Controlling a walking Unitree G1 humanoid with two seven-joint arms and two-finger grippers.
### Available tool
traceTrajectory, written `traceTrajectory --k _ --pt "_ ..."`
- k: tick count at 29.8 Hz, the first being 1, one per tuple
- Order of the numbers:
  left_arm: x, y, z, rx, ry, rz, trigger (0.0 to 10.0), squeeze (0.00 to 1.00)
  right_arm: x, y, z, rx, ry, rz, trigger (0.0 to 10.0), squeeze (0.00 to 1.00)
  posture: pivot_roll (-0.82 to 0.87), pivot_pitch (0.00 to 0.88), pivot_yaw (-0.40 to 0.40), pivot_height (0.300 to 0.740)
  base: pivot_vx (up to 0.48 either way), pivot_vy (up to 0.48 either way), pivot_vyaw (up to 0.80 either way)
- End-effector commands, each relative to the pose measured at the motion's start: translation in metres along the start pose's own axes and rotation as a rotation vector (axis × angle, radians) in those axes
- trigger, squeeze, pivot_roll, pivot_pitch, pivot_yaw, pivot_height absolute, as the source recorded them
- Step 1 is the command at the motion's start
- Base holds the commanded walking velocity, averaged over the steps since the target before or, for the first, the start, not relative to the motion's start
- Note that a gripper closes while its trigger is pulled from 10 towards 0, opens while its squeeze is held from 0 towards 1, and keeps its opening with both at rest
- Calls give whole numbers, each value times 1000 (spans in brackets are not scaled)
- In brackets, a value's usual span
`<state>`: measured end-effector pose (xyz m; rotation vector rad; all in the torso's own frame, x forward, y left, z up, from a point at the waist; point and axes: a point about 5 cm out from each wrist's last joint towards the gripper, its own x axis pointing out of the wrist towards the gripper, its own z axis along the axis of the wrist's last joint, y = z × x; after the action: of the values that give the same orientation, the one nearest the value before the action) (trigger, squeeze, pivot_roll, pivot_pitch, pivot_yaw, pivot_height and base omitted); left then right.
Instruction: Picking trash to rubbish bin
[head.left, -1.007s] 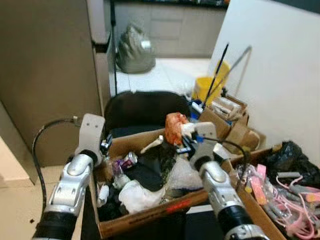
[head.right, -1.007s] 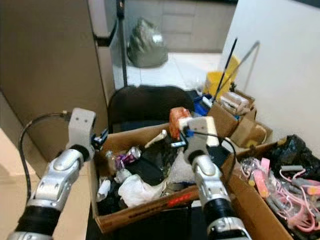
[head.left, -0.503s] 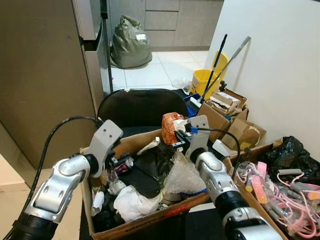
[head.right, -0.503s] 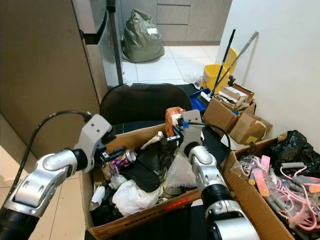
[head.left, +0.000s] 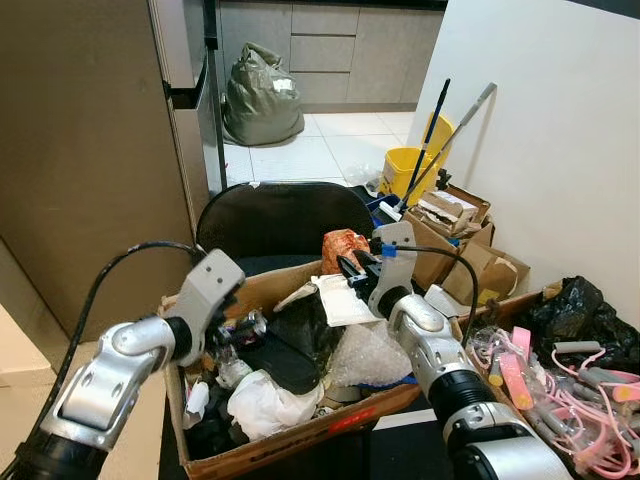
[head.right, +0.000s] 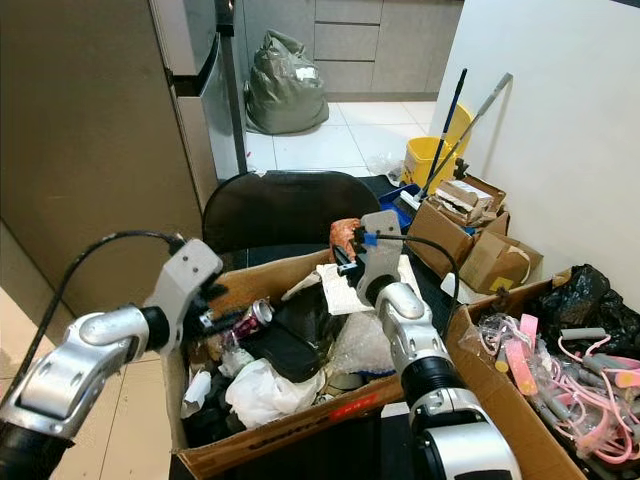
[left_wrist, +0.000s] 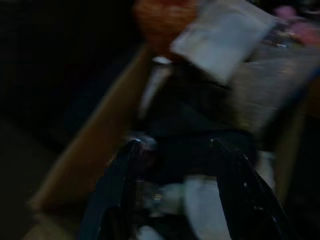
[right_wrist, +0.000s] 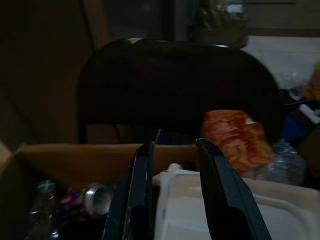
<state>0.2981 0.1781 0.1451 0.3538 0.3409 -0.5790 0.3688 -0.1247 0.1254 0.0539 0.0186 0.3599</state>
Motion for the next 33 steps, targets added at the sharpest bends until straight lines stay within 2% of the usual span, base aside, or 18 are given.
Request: traceTrajectory --k 1,4,5,7,8,10,17,26,33 --pt "6 13 5 -6 -38 157 10000 0 -5 -15 7 -37 -39 -93 10000 0 6 48 -48 740 0 0 0" --pt "8 15 8 -10 -56 183 10000 0 -8 -20 6 -46 -49 -129 10000 0 6 48 -48 740 0 0 0" --pt "10 13 11 -10 -80 182 10000 0 -12 -26 2 -41 -34 -178 10000 0 2 48 -47 740 0 0 0" --pt "17 4 18 56 -119 197 10000 0 -27 -41 -17 17 18 -316 10000 0 -7 48 -40 740 0 0 -713" --pt "17 4 18 56 -119 197 10000 0 -27 -41 -17 17 18 -316 10000 0 -7 48 -40 740 0 0 -800" --pt "21 -1 21 64 -140 218 10000 0 -37 -47 -27 28 39 -380 10000 0 -19 48 -35 740 0 0 -800" --pt "31 -4 16 96 -140 281 10000 0 -54 -42 -39 16 39 -412 10000 0 -32 43 -30 740 0 0 -800" --pt "33 -6 22 84 -200 310 10000 0 -56 -30 -39 13 39 -402 10000 0 -27 37 -35 740 0 0 -800" --pt "33 -6 22 84 -219 335 10000 0 -57 -32 -38 7 40 -413 10000 0 -23 35 -43 740 0 0 -800"
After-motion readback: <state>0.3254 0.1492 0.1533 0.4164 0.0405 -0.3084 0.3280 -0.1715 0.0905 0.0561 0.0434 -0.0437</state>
